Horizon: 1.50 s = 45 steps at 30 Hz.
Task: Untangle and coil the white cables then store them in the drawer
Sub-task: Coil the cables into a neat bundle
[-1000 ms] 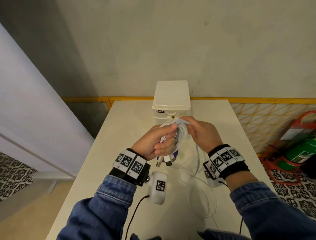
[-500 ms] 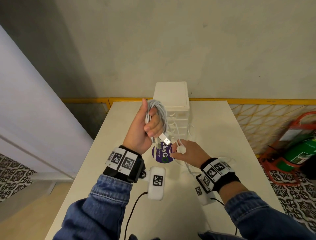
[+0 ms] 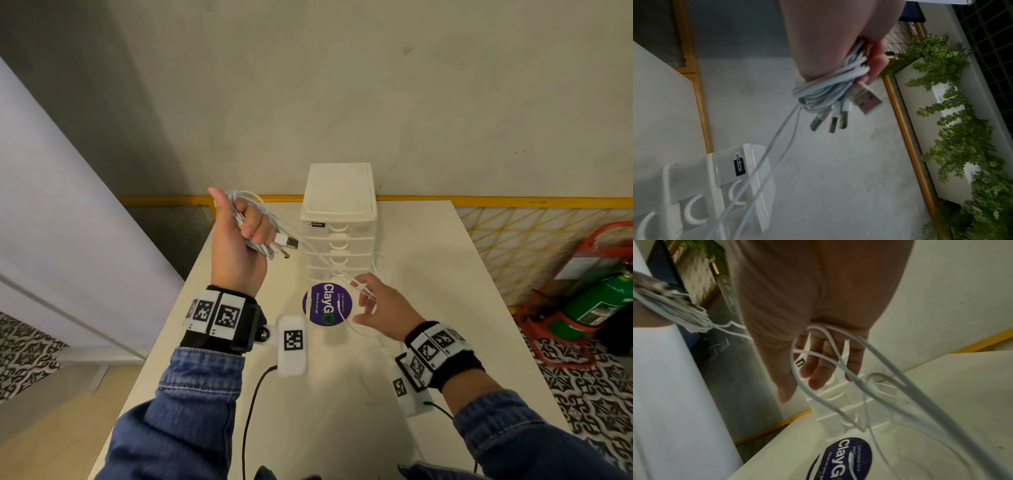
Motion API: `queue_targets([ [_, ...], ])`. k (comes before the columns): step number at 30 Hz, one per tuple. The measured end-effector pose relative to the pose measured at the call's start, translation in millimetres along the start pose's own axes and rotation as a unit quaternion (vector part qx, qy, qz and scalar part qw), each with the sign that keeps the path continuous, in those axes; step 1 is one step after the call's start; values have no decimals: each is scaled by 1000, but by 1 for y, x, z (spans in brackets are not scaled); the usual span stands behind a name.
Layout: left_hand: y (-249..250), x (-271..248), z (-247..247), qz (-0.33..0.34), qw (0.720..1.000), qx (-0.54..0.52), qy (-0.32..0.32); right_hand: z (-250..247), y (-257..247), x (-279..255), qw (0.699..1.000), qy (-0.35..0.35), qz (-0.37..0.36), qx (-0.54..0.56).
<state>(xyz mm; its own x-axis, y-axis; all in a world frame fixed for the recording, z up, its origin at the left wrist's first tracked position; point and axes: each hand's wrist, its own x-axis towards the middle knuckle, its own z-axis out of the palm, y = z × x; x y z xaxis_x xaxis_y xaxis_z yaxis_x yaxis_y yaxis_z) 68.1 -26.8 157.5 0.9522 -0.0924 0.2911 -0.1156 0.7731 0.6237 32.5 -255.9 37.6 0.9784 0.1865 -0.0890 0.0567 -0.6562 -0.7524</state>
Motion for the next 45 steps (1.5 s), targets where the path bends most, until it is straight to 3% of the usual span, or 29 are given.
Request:
queue_targets([
  [6,3,2,1,70,977,80,184,14,-11,0,990,-94,-45,-100],
  [10,-5,0,-11,106,931,285,203,11,-22,-1,986,-84,-109,-94],
  [11,-8,-2,-14,109,904,367,191,9,-26,-1,985,-73,-131,-85],
  [13,-17,-6,-22,92,825,542,132,1,-34,-1,982,-49,-169,-66],
  [17,-29,-10,-26,-62,648,759,-24,-21,-41,-3,974,37,-218,-45],
  [18,-30,-11,-26,-94,619,778,-53,-28,-42,-3,973,65,-221,-36],
  [19,-32,-13,-25,-132,613,775,-77,-34,-42,-3,971,89,-219,-31],
  [22,-36,-25,-15,-263,697,651,-148,-52,-42,1,964,135,-214,-86],
  [25,-43,-33,-6,-317,713,579,-235,-62,-33,10,957,139,-209,-145],
  [29,-47,-35,-1,-324,793,473,-207,-52,-7,10,969,110,-192,-112],
  [33,-30,-24,-11,-249,883,354,-180,-41,12,-1,983,155,-95,-4],
  [35,-24,-18,-16,-205,916,322,-121,-37,20,-3,982,179,-65,-19],
  [37,-21,-15,-20,-159,932,325,-24,-33,26,-2,984,164,-42,-57],
  [40,-21,-13,-25,-109,931,334,102,-30,35,1,988,120,-45,-88],
  [43,-17,-14,-26,-78,923,321,200,-31,45,3,984,140,-64,-92],
  [45,-8,-15,-31,-48,919,291,261,-35,50,-2,984,151,-28,-87],
])
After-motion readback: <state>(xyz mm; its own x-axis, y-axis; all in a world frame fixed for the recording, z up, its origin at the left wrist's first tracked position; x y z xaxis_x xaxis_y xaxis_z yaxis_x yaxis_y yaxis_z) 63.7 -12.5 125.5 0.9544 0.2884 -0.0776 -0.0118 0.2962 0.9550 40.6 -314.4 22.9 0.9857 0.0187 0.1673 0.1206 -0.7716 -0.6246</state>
